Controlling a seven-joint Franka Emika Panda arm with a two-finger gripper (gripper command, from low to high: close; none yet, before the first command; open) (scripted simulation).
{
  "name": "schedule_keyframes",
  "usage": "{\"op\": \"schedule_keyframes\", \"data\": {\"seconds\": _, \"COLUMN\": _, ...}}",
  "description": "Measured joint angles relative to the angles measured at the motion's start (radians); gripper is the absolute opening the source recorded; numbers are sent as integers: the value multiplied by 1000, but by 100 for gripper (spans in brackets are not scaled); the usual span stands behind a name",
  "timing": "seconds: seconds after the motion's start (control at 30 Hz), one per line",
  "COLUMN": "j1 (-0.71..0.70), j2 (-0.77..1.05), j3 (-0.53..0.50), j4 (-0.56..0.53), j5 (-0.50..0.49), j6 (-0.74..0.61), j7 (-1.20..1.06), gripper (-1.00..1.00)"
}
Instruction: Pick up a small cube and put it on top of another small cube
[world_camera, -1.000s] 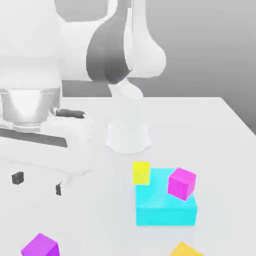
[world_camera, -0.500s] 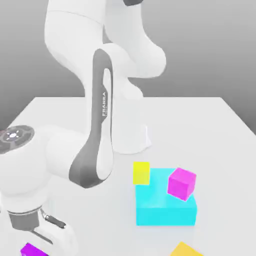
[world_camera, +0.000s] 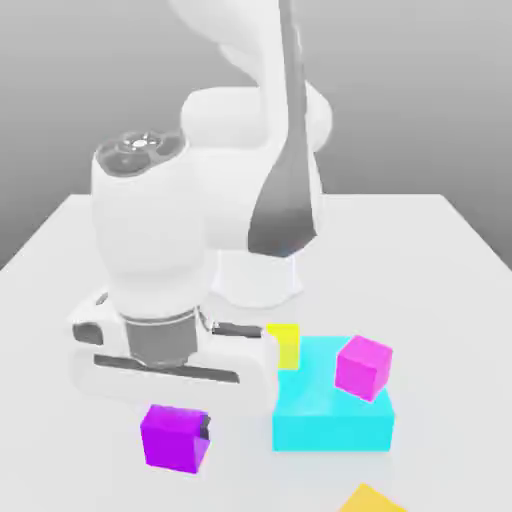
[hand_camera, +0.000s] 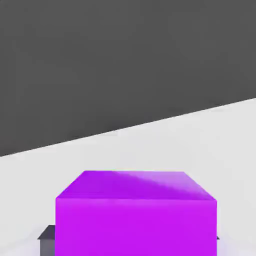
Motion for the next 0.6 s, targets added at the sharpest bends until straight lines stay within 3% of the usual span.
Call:
{"op": "schedule_keyframes", "data": {"seconds": 0.37, "j1": 244, "j2": -392, "j3": 145, "j4": -276, "j5": -1, "j6": -112, "j7": -202, "gripper": -100}}
{"op": "schedule_keyframes", "data": {"seconds": 0.53, "j1": 255, "j2": -277, "j3": 168, "j4": -332, "j5": -20, "j6": 58, "j7": -203, "gripper": -100}}
{"op": "schedule_keyframes", "data": {"seconds": 0.57, "j1": 254, "j2": -255, "j3": 169, "j4": -338, "j5": -24, "j6": 86, "j7": -201, "gripper": 100}}
{"op": "schedule_keyframes", "data": {"seconds": 0.6, "j1": 254, "j2": -255, "j3": 169, "j4": -338, "j5": -24, "j6": 86, "j7": -201, "gripper": 100}}
